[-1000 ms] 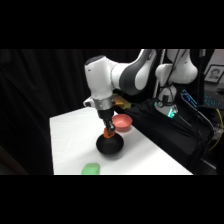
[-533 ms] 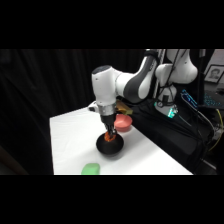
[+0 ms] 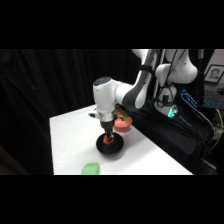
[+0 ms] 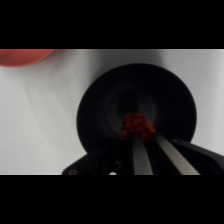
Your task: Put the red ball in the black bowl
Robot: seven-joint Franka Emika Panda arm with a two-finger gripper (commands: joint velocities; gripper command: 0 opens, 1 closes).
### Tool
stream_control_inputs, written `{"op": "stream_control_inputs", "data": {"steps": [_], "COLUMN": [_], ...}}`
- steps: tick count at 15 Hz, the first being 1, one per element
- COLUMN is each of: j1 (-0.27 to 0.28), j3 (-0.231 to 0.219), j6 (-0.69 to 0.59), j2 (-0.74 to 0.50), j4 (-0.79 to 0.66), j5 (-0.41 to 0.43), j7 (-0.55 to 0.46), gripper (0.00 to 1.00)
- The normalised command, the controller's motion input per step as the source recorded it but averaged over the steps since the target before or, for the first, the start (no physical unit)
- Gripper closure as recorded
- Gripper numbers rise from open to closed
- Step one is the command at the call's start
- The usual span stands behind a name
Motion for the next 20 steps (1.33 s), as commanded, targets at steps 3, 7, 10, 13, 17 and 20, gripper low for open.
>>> {"op": "stream_control_inputs", "data": {"steps": [3, 7, 10, 13, 17, 20], "j1": [0.0, -0.048, -0.087, -0.089, -0.082, -0.077], "j3": [-0.012, 0.05, 0.063, 0.033, 0.015, 0.007], "j6": [0.05, -0.13, -0.28, -0.36, -0.4, -0.39], "j2": [0.03, -0.06, -0.18, -0.28, -0.28, -0.23], "j4": [0.05, 0.08, 0.06, 0.04, 0.07, 0.14], "j5": [0.045, 0.119, 0.137, 0.101, 0.088, 0.09], "j7": [-0.03, -0.15, -0.21, -0.2, -0.19, -0.2], "gripper": [0.5, 0.17, 0.0, 0.0, 0.0, 0.0]}}
